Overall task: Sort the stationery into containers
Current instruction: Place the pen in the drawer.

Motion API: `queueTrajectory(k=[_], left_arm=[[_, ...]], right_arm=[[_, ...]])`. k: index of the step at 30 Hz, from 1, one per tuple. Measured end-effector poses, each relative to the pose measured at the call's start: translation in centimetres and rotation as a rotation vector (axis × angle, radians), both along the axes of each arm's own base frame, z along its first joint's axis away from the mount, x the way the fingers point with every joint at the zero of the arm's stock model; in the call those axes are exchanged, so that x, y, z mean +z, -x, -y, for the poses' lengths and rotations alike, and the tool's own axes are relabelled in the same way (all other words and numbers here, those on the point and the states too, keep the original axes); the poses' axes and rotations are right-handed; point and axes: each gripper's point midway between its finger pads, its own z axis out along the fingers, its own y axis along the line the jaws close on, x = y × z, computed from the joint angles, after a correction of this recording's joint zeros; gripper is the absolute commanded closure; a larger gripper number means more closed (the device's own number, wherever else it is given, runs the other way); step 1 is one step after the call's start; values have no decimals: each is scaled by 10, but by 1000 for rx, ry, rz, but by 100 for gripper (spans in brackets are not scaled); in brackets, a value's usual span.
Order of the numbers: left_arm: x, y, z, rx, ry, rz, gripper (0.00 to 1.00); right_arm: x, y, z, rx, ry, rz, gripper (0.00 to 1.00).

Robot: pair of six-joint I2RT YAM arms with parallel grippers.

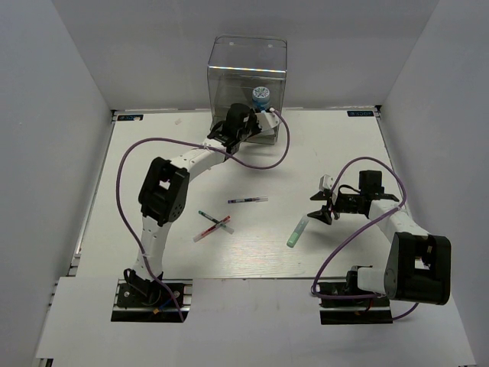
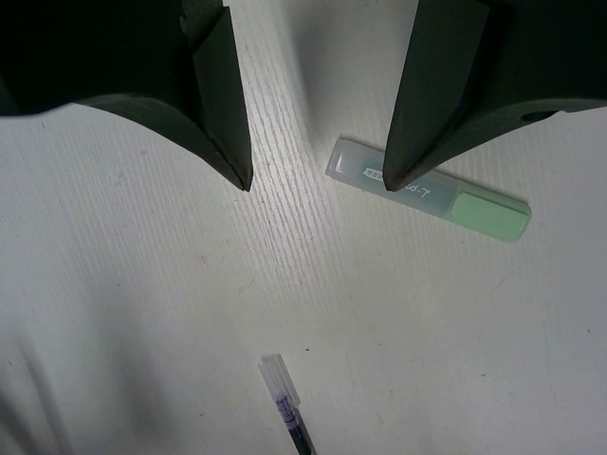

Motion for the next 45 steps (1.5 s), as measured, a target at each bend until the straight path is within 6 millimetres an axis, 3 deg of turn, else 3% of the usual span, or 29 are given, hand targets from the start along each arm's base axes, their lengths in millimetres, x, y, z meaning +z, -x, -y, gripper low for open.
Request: queueTrajectory(k=[5, 12, 17, 18, 19, 20, 29, 33, 35, 41, 45], left_arm=[[-8, -7, -1, 11, -22, 13, 97], [-29, -12, -4, 23, -40, -14, 65], [-24, -15, -4, 34, -24, 7, 52], [-23, -16, -5, 41, -21, 13, 44], [-20, -17, -5, 47, -17, 23, 28], [-18, -18, -5, 50, -18, 34, 22], [-8, -18, -9, 108, 25, 48, 11], [13, -5, -15, 139, 71, 50, 4], [32, 5, -20, 150, 113, 46, 1], [105, 57, -42, 153, 296, 50, 1], [121, 99, -59, 149, 398, 10, 0]], right_arm=[[-1, 1, 0, 2, 0, -8, 36], [-2, 3, 0, 4, 1, -13, 35], [-3, 5, -1, 9, -2, -21, 35], [-3, 5, -1, 10, -2, -21, 35], [-3, 5, -1, 11, -1, -19, 34], [-3, 5, -1, 12, -1, -17, 32], [-5, 14, -3, 66, 8, 12, 30], [-14, 26, -3, 159, 31, 31, 26], [-20, 32, -3, 212, 51, 28, 10], [-29, 46, -2, 326, 77, -96, 10], [-32, 53, -4, 392, 121, -112, 11]])
